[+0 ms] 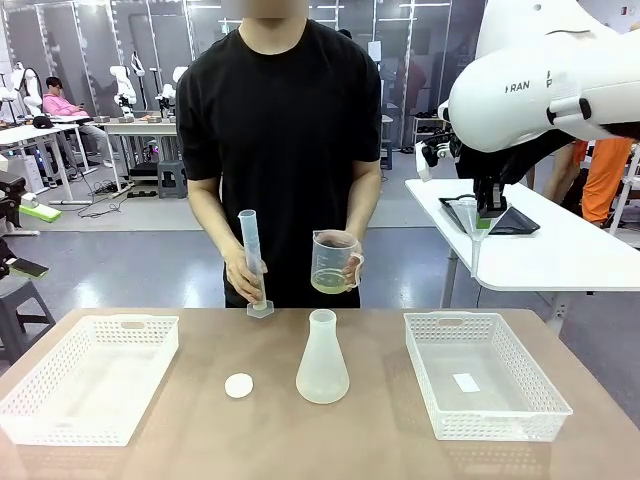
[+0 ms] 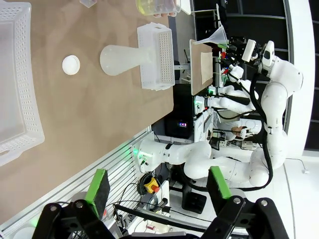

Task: Prepare the solutions needed for the experiment.
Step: Pick up the Plastic Funnel and insert it into the Big flask.

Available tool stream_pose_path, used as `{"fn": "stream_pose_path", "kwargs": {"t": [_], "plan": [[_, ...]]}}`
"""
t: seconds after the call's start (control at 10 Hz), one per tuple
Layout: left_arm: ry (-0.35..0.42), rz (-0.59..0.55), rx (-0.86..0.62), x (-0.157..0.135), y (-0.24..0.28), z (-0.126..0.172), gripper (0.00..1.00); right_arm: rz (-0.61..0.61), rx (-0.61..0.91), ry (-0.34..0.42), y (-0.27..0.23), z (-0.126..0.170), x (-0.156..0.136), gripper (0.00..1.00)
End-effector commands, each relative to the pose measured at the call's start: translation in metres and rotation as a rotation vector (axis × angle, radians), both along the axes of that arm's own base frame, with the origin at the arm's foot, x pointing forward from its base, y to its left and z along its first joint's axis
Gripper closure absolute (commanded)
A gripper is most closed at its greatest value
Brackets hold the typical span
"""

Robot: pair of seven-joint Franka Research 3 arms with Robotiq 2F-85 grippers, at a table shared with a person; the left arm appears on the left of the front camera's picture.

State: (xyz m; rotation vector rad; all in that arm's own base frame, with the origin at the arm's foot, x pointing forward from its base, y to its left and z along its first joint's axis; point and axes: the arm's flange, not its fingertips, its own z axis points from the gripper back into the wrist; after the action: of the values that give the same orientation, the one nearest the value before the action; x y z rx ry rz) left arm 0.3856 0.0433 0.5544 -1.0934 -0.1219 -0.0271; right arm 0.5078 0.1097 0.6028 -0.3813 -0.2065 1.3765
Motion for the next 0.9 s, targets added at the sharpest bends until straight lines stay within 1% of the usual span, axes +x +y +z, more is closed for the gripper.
{"fn": "stream_pose_path", "kwargs": {"t": [0.0,0.1,0.3,0.5,0.7,0.8], "plan": [[0.02,-0.004,0.008,0.0,0.001,0.004,0.0,0.0,0.0,-0.001,0.0,0.0,0.0,0.93],[0.02,-0.004,0.008,0.0,0.001,0.004,0.0,0.145,0.047,-0.029,0.02,-0.006,-0.004,0.93],[0.02,-0.004,0.008,0.0,0.001,0.004,0.0,0.334,0.12,-0.078,0.06,-0.013,-0.018,0.93],[0.02,-0.004,0.008,0.0,0.001,0.004,0.0,0.508,0.171,-0.107,0.095,-0.013,-0.041,0.93],[0.02,-0.004,0.008,0.0,0.001,0.004,0.0,0.677,0.159,-0.151,0.122,-0.009,-0.064,0.93],[0.02,-0.004,0.008,0.0,0.001,0.004,0.0,0.752,0.149,-0.161,0.133,-0.005,-0.074,0.93]]}}
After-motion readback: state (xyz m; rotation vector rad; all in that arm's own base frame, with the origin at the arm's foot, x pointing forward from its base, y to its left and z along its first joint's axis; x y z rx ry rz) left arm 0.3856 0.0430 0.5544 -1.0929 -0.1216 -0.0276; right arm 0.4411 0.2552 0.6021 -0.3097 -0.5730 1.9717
